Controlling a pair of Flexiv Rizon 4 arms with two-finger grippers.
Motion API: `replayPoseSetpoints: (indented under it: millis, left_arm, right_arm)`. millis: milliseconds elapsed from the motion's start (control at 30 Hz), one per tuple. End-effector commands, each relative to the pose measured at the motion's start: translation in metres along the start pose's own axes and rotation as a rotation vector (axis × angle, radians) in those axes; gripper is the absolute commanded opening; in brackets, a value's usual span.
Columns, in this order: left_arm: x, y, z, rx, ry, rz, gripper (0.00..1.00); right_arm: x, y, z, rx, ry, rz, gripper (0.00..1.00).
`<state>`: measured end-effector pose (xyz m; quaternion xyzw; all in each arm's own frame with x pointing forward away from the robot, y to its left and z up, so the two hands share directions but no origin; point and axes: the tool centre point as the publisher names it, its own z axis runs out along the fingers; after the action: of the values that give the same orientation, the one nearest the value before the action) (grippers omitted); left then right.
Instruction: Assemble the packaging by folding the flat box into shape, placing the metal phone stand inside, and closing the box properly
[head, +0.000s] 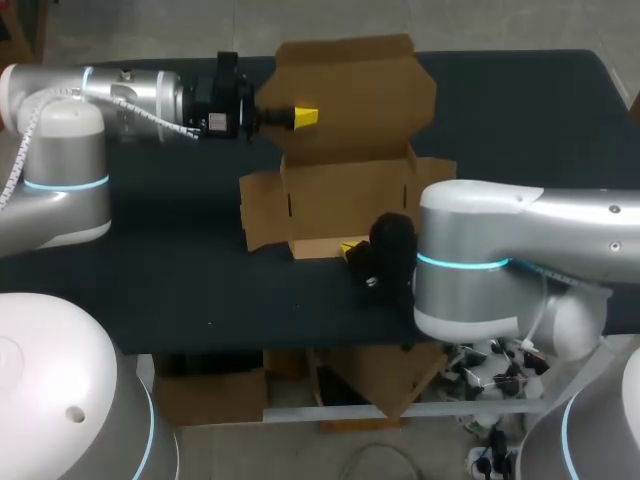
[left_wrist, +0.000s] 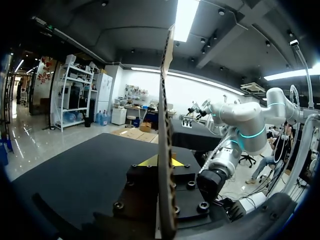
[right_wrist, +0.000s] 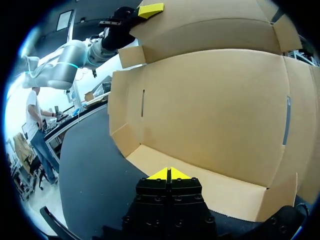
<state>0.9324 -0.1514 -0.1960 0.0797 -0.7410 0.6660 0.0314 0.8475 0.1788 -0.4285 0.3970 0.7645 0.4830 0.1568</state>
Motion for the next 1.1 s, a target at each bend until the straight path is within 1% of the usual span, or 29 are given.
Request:
replayPoseSetpoints:
  millis: [33, 300, 633, 1100]
  left_arm:
    - [0.009, 0.005, -0.002, 0.000, -0.018, 0.006, 0.00]
    - [0.022, 0.006, -0.003, -0.009, -0.037, 0.019, 0.00]
    - [0.044, 0.013, -0.001, -0.023, -0.023, 0.036, 0.00]
    - [0.067, 0.026, -0.001, -0.023, -0.016, 0.033, 0.00]
  right_arm:
    - [0.003, -0.004, 0.005, -0.006, -0.224, 0.000, 0.00]
    - [0.003, -0.004, 0.005, -0.006, -0.224, 0.000, 0.00]
    - [0.003, -0.004, 0.005, -0.006, -0.224, 0.000, 0.00]
    - [0.003, -0.004, 0.005, -0.006, -0.224, 0.000, 0.00]
